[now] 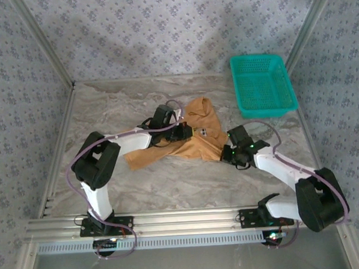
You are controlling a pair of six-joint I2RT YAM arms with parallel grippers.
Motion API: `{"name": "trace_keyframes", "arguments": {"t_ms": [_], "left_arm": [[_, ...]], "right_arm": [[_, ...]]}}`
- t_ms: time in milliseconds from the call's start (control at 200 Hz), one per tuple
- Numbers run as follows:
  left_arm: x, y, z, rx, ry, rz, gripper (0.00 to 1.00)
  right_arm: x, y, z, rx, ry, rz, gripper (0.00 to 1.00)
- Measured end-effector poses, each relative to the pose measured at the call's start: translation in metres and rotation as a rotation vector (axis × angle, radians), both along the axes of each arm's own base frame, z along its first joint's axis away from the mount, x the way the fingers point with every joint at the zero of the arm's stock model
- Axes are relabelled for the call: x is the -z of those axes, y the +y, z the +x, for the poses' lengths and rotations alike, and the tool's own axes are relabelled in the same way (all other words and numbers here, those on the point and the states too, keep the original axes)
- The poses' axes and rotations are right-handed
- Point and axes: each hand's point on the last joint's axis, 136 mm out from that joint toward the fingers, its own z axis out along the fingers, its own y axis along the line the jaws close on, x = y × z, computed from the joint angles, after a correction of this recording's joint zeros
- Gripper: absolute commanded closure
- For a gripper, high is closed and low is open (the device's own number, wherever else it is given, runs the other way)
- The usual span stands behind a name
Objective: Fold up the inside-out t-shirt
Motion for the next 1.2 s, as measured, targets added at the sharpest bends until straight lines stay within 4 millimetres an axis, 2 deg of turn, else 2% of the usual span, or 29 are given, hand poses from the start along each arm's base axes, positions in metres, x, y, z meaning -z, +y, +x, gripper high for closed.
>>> {"name": "trace_keyframes", "arguments": {"t_ms": [40,125,175,265,380,465,550,650,705,755,849,964,1109,1199], "left_arm": [[0.006,-0.001,-0.003,0.004,0.011,0.009,1.00],[0.009,-0.005,-0.009,0.032,-0.007,0.030,0.86],[0.009,-0.007,-0.013,0.045,-0.031,0.053,0.84],[0.006,-0.006,-0.024,0.089,-0.092,0.113,0.78],[-0.012,0.001,-0.039,0.126,-0.174,0.155,0.69],[-0.028,0.005,-0.049,0.157,-0.246,0.166,0.68],[-0.038,0.003,-0.057,0.195,-0.310,0.168,0.69],[-0.037,-0.009,-0.075,0.288,-0.374,0.181,0.76],[-0.032,-0.017,-0.085,0.341,-0.399,0.196,0.81],[-0.024,-0.023,-0.091,0.385,-0.414,0.214,0.82],[-0.005,-0.030,-0.089,0.430,-0.414,0.263,0.80],[0.016,-0.030,-0.079,0.445,-0.411,0.337,0.68],[0.027,-0.030,-0.066,0.428,-0.418,0.398,0.52],[0.028,-0.033,-0.058,0.410,-0.431,0.415,0.49]], "right_arm": [[0.003,0.004,-0.002,-0.012,0.011,-0.003,1.00],[0.002,0.012,-0.004,-0.039,0.009,-0.005,1.00],[-0.003,0.017,-0.003,-0.051,-0.007,0.001,1.00],[-0.019,0.024,0.000,-0.069,-0.065,0.023,1.00],[-0.051,0.031,0.005,-0.082,-0.199,0.084,1.00],[-0.069,0.032,0.003,-0.084,-0.284,0.127,1.00],[-0.073,0.030,0.002,-0.083,-0.311,0.133,1.00],[-0.069,0.029,0.001,-0.087,-0.307,0.127,1.00],[-0.067,0.029,0.001,-0.090,-0.303,0.123,1.00],[-0.065,0.029,0.001,-0.092,-0.300,0.120,1.00],[-0.064,0.029,0.001,-0.092,-0.298,0.119,1.00],[-0.064,0.029,0.001,-0.093,-0.298,0.118,1.00],[-0.064,0.029,0.001,-0.093,-0.298,0.118,1.00],[-0.064,0.029,0.001,-0.093,-0.298,0.118,1.00]]}}
